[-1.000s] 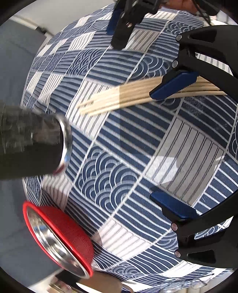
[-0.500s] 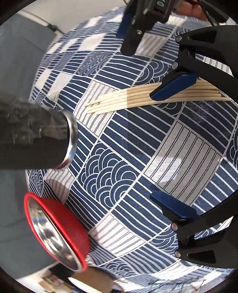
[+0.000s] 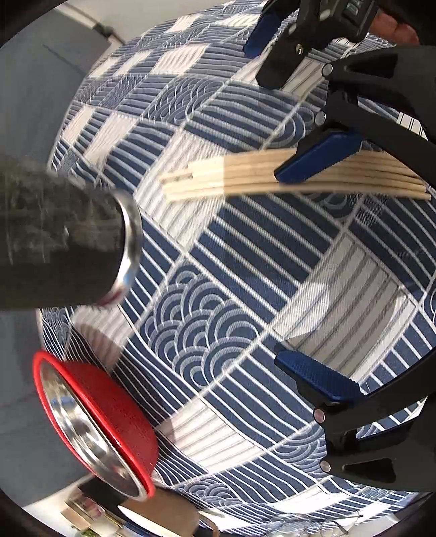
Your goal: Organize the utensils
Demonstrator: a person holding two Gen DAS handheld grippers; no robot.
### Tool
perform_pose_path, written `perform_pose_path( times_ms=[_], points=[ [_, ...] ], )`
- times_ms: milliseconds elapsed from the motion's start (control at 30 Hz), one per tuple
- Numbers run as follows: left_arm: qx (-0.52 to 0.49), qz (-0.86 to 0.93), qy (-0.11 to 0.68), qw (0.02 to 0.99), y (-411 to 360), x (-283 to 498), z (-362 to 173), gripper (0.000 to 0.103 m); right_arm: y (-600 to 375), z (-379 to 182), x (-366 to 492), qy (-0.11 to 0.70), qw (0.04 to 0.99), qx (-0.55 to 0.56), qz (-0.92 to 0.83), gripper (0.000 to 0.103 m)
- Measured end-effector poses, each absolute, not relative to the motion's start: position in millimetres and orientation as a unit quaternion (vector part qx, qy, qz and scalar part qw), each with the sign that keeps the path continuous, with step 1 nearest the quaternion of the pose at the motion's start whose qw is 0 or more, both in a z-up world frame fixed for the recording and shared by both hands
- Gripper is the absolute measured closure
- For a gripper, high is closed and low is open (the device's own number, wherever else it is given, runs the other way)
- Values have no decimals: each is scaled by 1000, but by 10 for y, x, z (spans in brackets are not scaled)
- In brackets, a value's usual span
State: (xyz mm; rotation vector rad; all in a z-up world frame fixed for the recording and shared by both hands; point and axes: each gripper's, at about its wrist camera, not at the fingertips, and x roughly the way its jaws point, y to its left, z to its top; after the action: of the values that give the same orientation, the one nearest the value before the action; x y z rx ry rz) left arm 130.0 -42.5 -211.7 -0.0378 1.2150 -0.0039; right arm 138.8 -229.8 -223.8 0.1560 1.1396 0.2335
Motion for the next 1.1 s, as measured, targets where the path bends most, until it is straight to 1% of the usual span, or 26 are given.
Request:
perform_pose_path(
  times_ms=[167, 200, 400, 467, 533, 800, 967, 1100],
  points=[
    [-21, -4, 572, 820, -326, 1253, -2100, 6, -2333, -2220, 1380, 535, 835, 72, 105, 18],
    [-5, 8, 575, 818, -312, 1249, -2114, 4, -2348, -2222, 1379, 535, 835, 74, 103, 18],
    [58, 18, 563, 824, -438, 1269, -2119, 4, -2356, -2223, 1383, 540, 833, 73, 95, 18],
    [48, 15, 570, 820, -378, 1244, -2125, 4, -2321, -2217, 1391, 542, 832, 71, 98, 18],
    [6, 12, 580, 814, -207, 1206, -2155, 4, -2252, -2213, 1404, 543, 831, 64, 102, 18],
    [-12, 40, 577, 816, 298, 1019, -2109, 4, -1835, -2286, 1479, 551, 825, 18, 122, 18],
    [-18, 50, 576, 816, 441, 955, -2077, 4, -1690, -2376, 1513, 562, 821, -19, 97, 18],
    [-18, 52, 574, 817, 514, 909, -2052, 4, -1675, -2371, 1508, 559, 825, -33, 76, 15]
  ],
)
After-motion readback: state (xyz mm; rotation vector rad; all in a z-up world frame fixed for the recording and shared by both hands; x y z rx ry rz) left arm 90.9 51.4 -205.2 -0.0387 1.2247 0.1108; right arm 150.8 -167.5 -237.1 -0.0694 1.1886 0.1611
